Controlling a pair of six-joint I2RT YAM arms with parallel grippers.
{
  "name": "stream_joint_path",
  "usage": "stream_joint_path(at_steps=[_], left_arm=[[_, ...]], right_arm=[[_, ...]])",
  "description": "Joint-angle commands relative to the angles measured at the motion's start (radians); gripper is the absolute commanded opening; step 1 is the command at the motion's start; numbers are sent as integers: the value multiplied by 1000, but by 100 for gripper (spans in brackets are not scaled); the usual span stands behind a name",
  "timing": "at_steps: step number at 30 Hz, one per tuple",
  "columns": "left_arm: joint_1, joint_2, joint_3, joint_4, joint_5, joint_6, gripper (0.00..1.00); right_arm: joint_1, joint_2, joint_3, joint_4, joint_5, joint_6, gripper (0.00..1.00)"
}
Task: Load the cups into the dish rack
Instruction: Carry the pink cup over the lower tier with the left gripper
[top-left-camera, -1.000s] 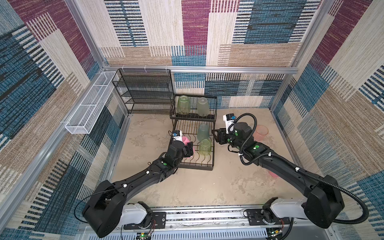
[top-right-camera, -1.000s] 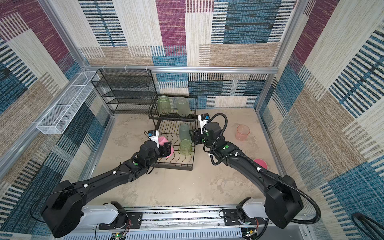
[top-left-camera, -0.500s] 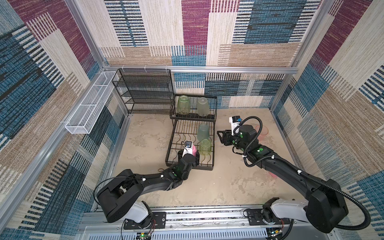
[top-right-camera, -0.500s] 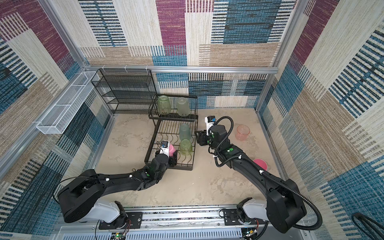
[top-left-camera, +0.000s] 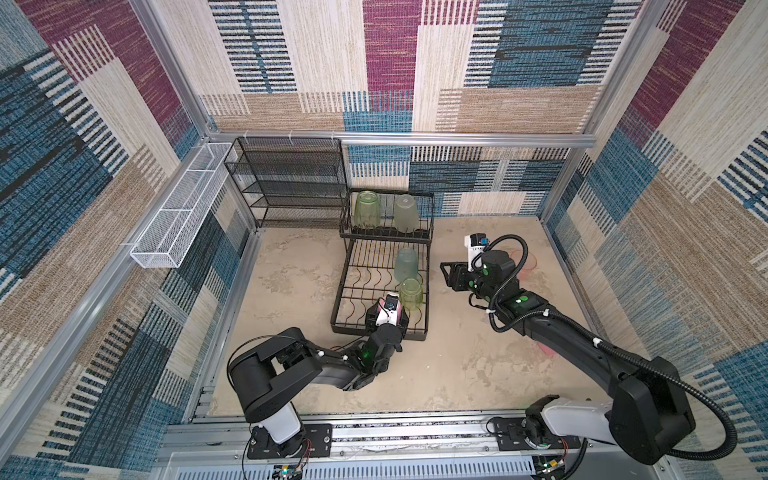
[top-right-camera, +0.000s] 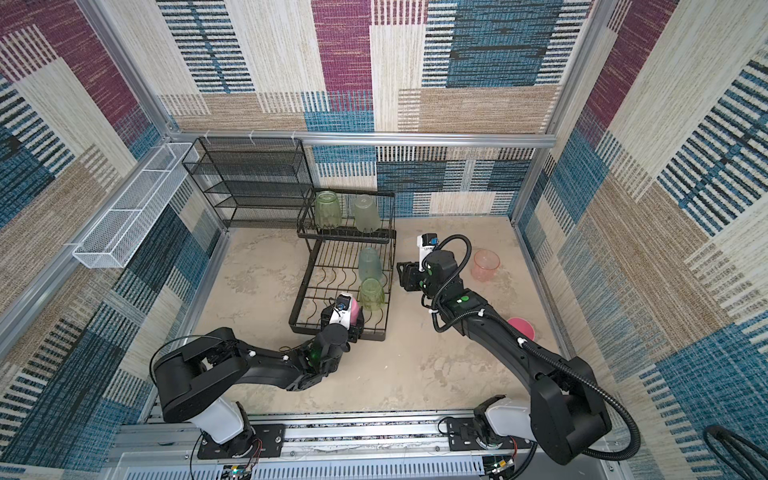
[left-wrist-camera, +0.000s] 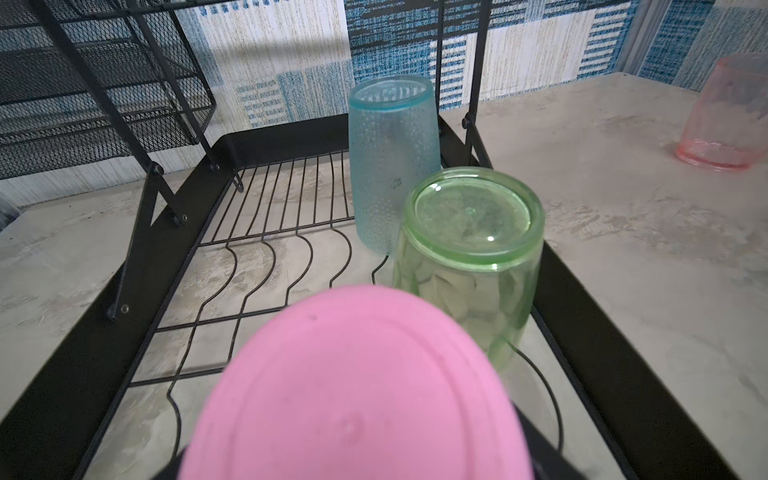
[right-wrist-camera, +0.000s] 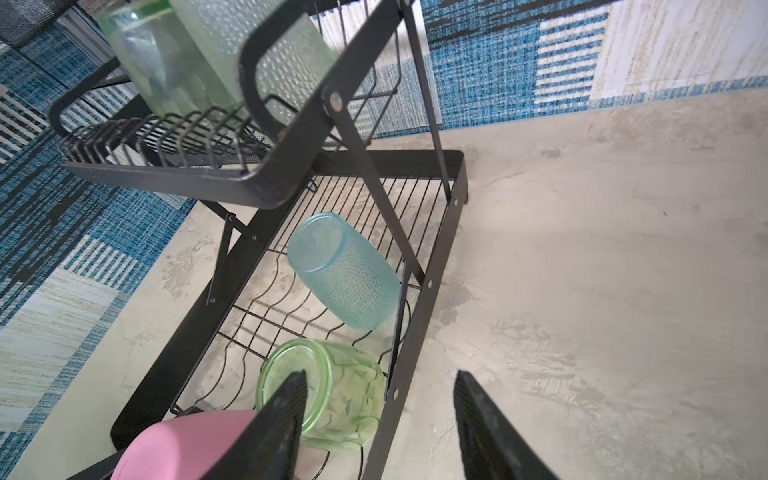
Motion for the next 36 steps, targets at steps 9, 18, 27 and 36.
stream_joint_path(at_steps=[9, 18, 27, 36], left_arm=[[-6, 50, -26, 128, -64, 40, 73], [-5, 48, -38, 125, -68, 39, 85], [-6, 41, -36, 124, -72, 46, 87], [-6, -20, -50, 92, -87, 42, 92]], right_arm=[[-12, 20, 25, -17, 28, 16, 61], [-13, 20, 22, -3, 29, 9, 66], [-15, 18, 24, -6, 36, 0, 68], [-19, 7, 38, -42, 55, -4, 69]])
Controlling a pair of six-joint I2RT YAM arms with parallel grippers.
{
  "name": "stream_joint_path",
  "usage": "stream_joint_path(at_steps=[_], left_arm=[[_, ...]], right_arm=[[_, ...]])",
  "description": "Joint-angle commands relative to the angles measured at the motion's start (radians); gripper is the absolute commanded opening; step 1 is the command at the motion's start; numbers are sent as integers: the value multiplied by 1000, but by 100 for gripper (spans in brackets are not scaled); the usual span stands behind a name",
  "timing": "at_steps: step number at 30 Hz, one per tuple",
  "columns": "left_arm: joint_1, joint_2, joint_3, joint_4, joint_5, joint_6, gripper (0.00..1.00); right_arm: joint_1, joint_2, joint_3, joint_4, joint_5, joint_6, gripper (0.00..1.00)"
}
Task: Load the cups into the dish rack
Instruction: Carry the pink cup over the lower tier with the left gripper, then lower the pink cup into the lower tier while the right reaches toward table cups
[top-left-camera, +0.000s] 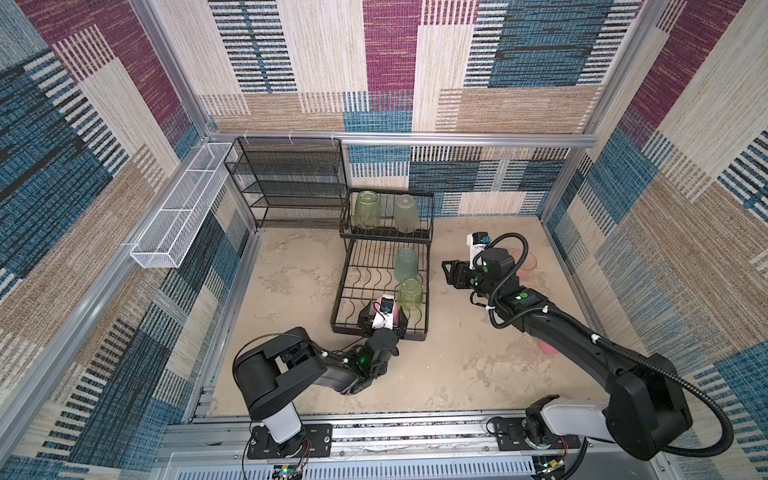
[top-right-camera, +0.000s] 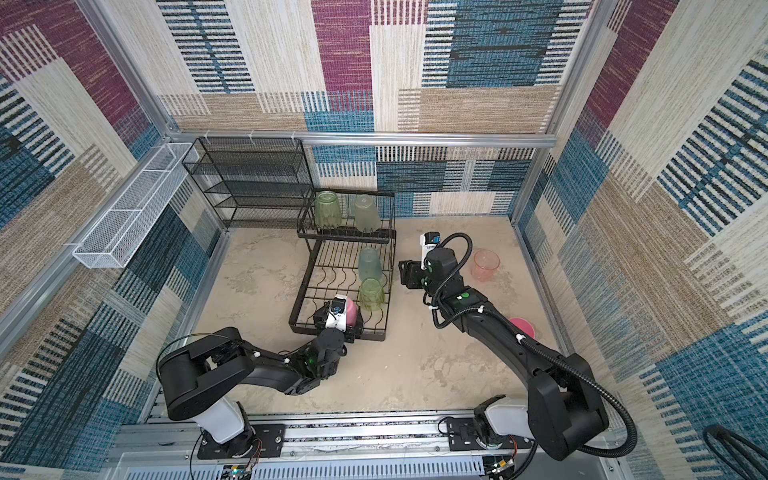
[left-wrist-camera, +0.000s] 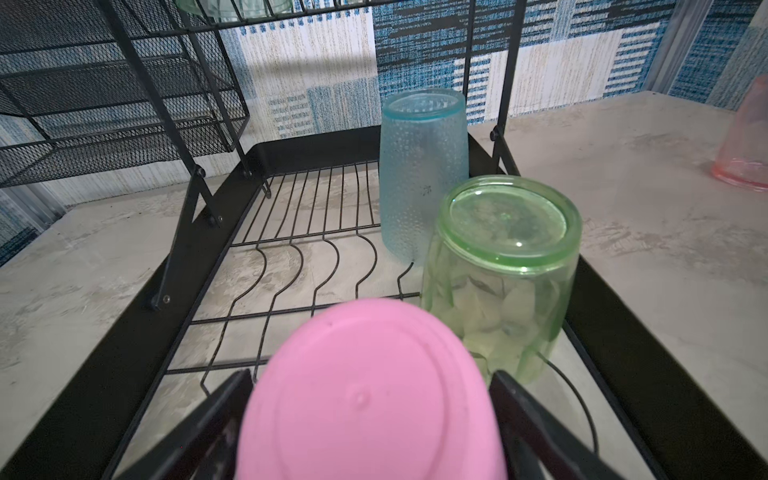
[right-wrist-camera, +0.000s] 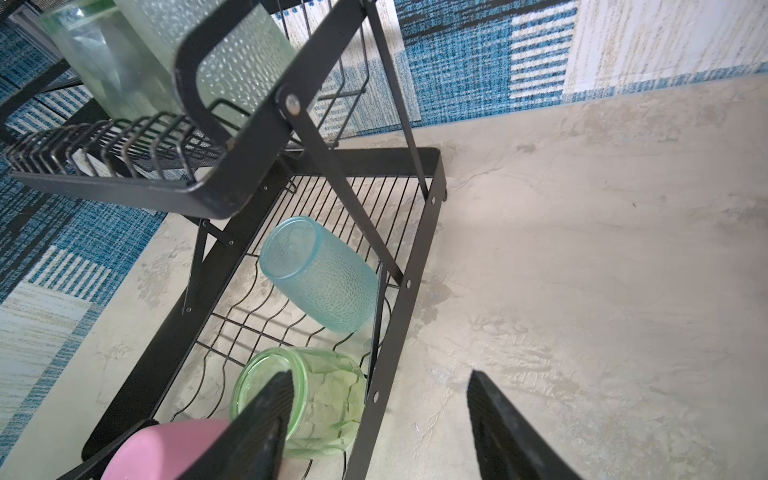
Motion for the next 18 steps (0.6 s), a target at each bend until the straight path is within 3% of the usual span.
stream_joint_path(at_steps=[1, 7, 18], left_arm=[[1, -34, -6, -25, -14, 20, 93], [0, -118, -11, -82, -11, 15, 94], [0, -417, 8, -359, 20, -34, 94]], right_arm=[[-4, -10, 19, -19, 25, -5, 69], [-22, -22, 46, -88, 46, 6, 69], [-136, -25, 96, -274, 70, 73, 67]])
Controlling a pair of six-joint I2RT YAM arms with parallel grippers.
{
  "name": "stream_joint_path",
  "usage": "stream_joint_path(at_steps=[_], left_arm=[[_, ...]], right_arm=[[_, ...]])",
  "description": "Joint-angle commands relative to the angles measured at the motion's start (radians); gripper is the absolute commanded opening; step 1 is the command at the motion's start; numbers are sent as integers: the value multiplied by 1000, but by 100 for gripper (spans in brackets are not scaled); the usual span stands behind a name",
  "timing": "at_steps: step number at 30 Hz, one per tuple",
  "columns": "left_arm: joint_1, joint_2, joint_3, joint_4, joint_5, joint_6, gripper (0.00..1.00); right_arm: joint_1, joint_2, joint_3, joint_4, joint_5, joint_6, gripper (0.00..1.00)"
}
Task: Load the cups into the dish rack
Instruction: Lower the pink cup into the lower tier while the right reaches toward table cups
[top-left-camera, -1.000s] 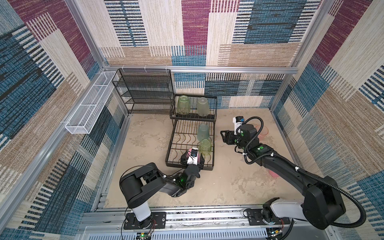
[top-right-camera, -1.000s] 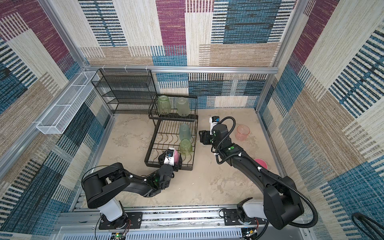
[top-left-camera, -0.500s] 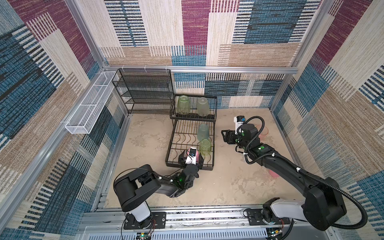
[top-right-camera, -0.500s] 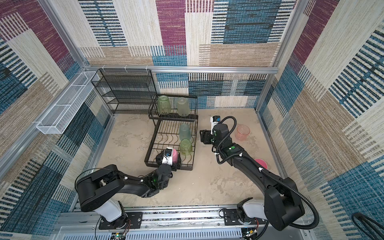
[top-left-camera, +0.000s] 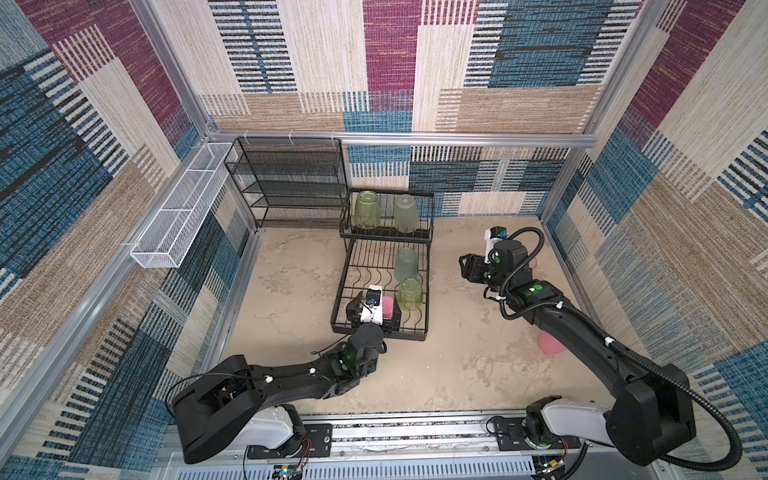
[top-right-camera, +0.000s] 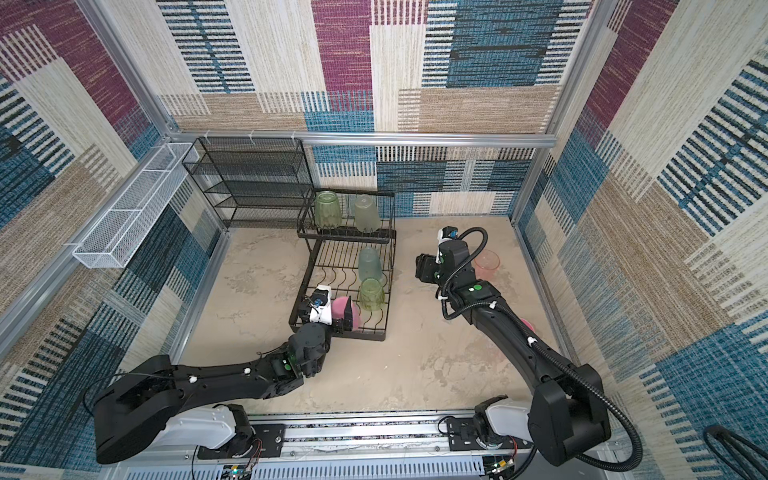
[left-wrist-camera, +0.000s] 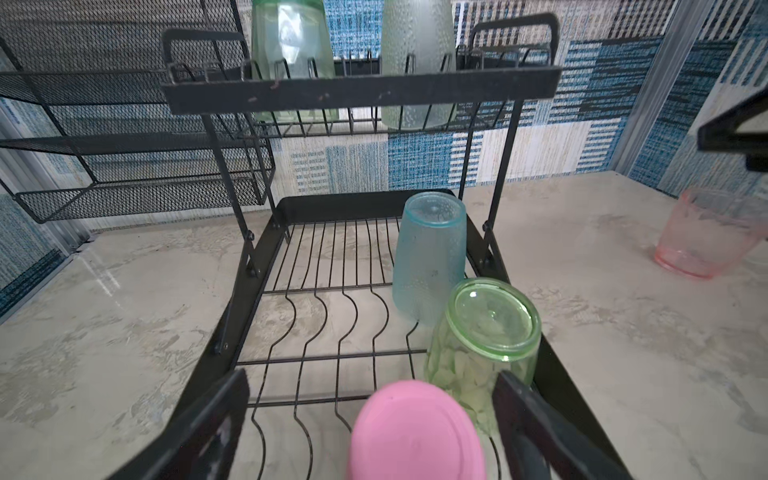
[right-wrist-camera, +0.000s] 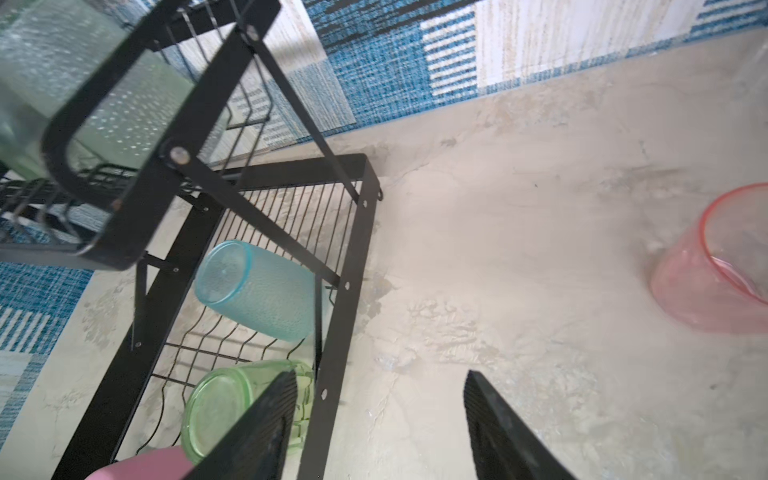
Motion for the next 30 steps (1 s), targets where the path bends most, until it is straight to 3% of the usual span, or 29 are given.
stream_joint_path(at_steps=[1, 10, 15, 21, 30], left_arm=[[0, -68, 10, -124, 24, -32, 94], [1, -188, 78, -420, 106, -109, 94], [0, -209, 109, -529, 172, -161, 93], [2, -207, 140, -576, 260, -172, 92], [4, -210, 152, -583, 306, -167, 92]], right_arm=[[-50, 3, 16, -84, 19, 46, 67], [-224, -17, 29, -307, 77, 178, 69], [-271, -61, 36, -410, 148, 255, 72], [-333, -109, 41, -531, 171, 317, 72], [-390, -141, 32, -667, 198, 362, 67]])
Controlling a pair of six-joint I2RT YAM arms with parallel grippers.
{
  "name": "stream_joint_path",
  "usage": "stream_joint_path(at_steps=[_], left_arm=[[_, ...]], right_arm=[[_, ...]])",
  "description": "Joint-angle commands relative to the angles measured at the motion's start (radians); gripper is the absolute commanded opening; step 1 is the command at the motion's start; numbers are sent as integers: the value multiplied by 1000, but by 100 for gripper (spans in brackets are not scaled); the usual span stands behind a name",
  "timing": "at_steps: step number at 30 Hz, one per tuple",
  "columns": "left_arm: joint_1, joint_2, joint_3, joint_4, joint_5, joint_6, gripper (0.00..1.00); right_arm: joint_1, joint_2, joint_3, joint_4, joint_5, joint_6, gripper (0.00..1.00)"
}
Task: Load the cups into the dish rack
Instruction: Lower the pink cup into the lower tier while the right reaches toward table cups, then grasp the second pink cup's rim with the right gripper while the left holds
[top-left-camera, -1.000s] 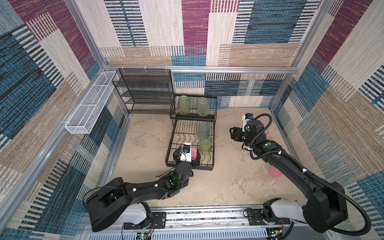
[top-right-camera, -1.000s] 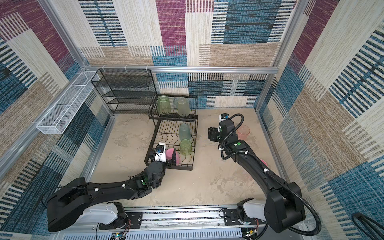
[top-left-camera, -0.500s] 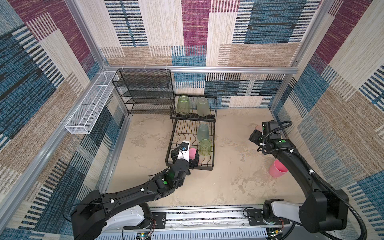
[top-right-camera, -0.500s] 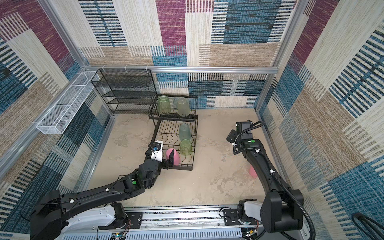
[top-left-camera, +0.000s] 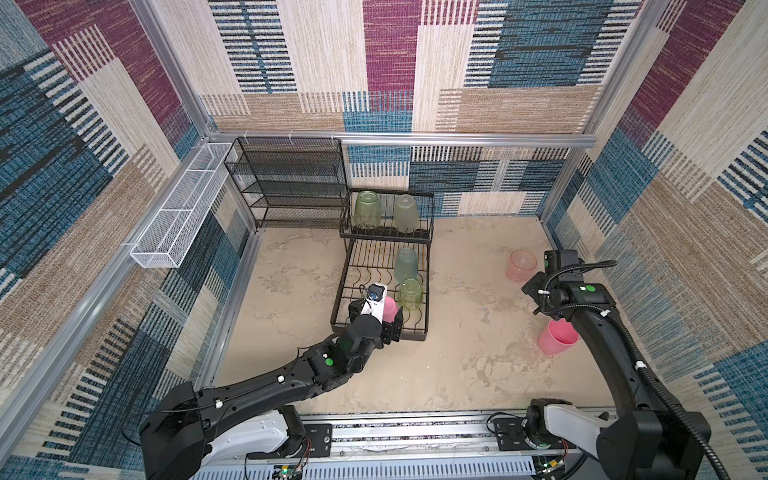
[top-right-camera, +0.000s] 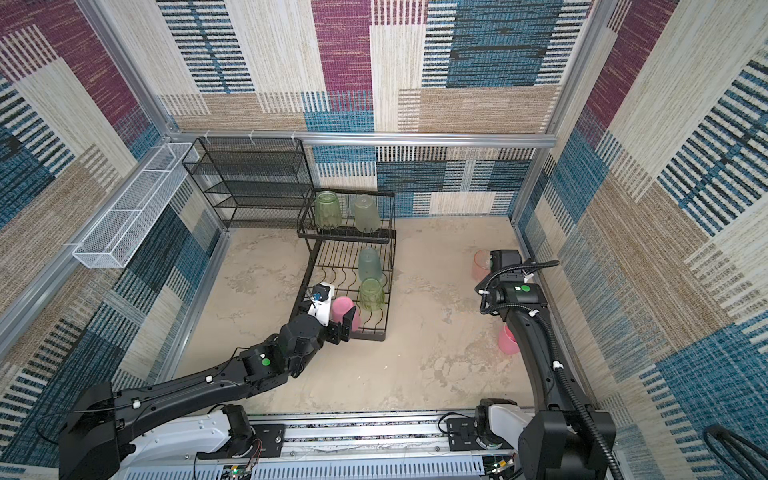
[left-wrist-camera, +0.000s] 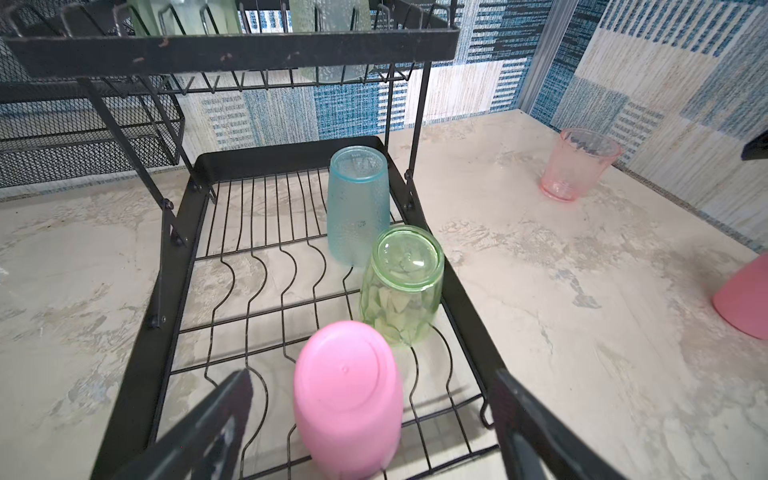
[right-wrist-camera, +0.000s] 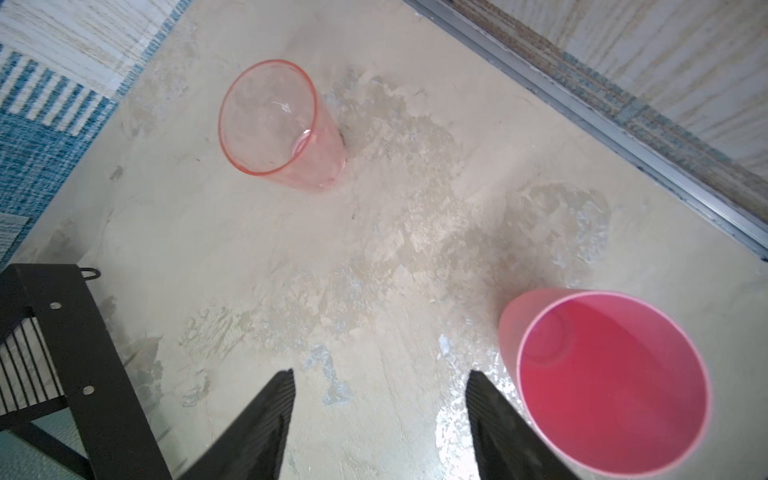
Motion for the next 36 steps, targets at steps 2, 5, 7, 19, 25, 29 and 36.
stream_joint_path(at_steps=[2, 5, 7, 19, 25, 29, 36], left_arm=[[3, -4, 9, -14, 39, -16, 92], [8, 1, 9, -11, 55, -19, 91], [10, 3, 9, -12, 64, -20, 91], [20, -11, 4, -13, 95, -39, 91], [23, -17, 6, -15, 97, -46, 91], [25, -26, 1, -14, 90, -48, 90], [28, -19, -3, -13, 93, -57, 91]], right_arm=[[-41, -21, -35, -56, 0, 21, 66], [-74, -31, -74, -44, -24, 9, 63], [-92, -33, -94, -35, -47, 3, 61], [-223, -47, -189, 35, -158, -60, 51], [-242, -32, -197, 69, -182, -77, 40], [-245, -22, -202, 85, -190, -86, 33], [-246, -21, -226, 101, -206, -90, 25]])
